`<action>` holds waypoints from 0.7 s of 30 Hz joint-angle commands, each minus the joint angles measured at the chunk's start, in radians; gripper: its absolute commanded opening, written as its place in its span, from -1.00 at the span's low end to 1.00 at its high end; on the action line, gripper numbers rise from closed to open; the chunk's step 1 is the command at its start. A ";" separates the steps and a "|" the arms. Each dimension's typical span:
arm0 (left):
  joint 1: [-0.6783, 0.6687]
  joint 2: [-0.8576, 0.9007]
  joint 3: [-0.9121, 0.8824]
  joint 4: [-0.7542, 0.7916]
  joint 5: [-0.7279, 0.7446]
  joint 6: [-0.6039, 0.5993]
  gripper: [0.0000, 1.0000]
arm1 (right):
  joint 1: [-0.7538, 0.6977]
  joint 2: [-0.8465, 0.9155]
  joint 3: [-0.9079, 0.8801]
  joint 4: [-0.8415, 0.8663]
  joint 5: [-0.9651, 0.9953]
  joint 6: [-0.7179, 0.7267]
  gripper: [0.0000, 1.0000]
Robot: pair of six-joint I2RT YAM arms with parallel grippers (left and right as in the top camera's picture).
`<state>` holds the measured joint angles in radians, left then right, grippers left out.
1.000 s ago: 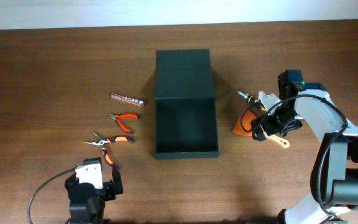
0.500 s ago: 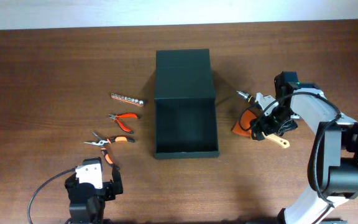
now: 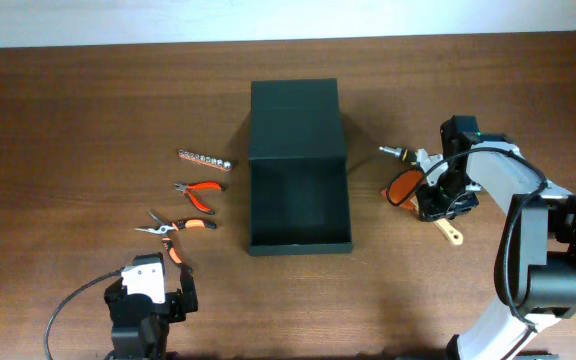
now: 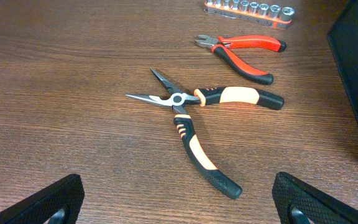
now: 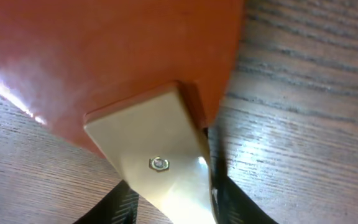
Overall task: Pack container
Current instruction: 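Move the right gripper to the orange scraper's wooden handle, then close the right gripper on the scraper handle and lift it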
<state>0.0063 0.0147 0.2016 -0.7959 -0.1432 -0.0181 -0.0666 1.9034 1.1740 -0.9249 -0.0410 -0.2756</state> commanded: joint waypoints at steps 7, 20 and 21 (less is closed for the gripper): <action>0.003 -0.010 -0.006 0.002 -0.003 0.019 0.98 | 0.026 0.018 -0.011 -0.036 0.018 0.050 -0.43; 0.003 -0.010 -0.006 0.002 -0.003 0.019 0.98 | 0.138 0.018 -0.011 -0.060 0.019 0.058 -0.63; 0.003 -0.010 -0.006 0.002 -0.003 0.019 0.98 | 0.146 0.018 -0.010 -0.066 0.019 0.059 -0.64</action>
<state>0.0063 0.0147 0.2016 -0.7959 -0.1432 -0.0181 0.0509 1.9034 1.1740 -0.9836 -0.0231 -0.2317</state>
